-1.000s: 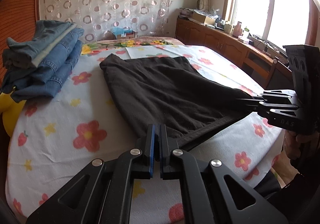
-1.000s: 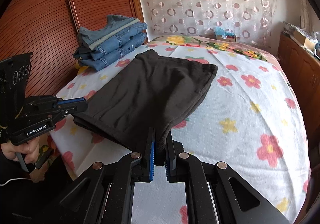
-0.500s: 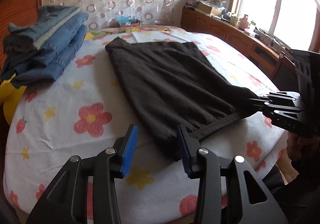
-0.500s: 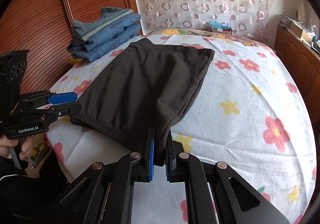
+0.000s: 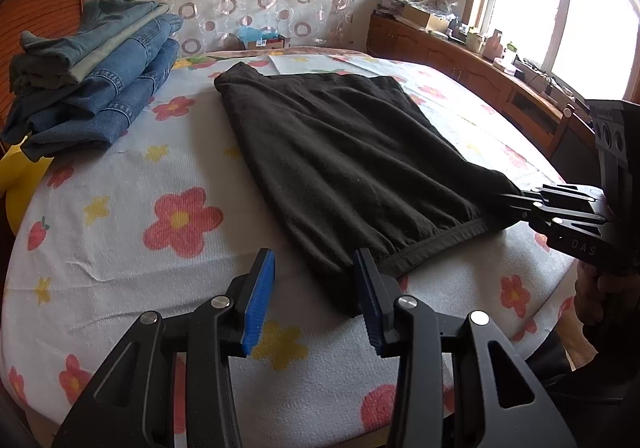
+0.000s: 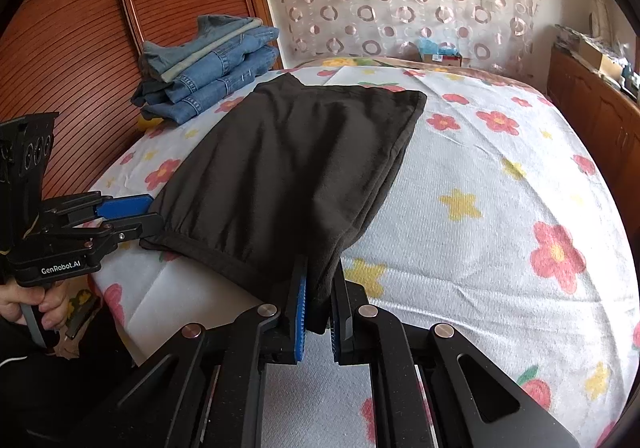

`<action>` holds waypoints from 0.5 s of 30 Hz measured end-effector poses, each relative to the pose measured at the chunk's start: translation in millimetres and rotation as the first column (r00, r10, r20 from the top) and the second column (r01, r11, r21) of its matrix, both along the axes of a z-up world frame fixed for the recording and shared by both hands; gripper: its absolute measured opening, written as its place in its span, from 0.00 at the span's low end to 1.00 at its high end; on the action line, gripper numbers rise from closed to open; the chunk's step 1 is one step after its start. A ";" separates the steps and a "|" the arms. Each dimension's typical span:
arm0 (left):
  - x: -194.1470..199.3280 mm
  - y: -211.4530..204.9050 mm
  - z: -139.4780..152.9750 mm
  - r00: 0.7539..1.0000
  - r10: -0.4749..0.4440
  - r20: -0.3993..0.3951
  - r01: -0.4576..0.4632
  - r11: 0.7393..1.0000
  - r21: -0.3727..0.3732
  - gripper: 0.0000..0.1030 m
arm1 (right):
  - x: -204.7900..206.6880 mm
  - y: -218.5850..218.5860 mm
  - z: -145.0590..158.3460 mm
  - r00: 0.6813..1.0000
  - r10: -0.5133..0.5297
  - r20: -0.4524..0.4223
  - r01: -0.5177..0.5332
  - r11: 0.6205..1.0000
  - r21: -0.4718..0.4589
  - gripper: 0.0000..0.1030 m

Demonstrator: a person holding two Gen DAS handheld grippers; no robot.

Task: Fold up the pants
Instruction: 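Grasp the shorts waistband with the left gripper while the right gripper keeps holding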

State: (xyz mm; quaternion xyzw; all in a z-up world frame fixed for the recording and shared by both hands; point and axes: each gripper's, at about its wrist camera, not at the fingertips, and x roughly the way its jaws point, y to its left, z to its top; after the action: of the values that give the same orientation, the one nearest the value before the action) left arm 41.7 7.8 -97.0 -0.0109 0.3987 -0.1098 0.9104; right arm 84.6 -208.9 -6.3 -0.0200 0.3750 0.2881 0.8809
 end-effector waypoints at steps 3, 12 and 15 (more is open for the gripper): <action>1.2 3.3 -0.3 1.000 -0.001 -0.014 0.001 0.999 -0.034 0.41 | -0.1 -0.9 -0.4 1.000 -0.002 -0.002 0.002 1.000 0.004 0.08; -0.4 -2.7 -0.4 0.999 -0.039 -0.028 0.037 0.995 -0.088 0.40 | 0.3 -0.7 -0.1 1.000 -0.001 -0.003 0.001 1.000 0.006 0.08; -1.3 -3.4 -0.3 0.999 -0.043 -0.028 0.040 0.994 -0.098 0.38 | 0.1 -1.7 -0.4 1.000 -0.001 -0.006 0.001 1.000 0.011 0.08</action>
State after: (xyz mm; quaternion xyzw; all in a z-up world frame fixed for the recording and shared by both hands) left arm 40.4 4.4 -97.4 -0.0488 0.4065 -0.1478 0.9003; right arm 84.7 -210.6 -6.7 -0.0141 0.3762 0.2896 0.8800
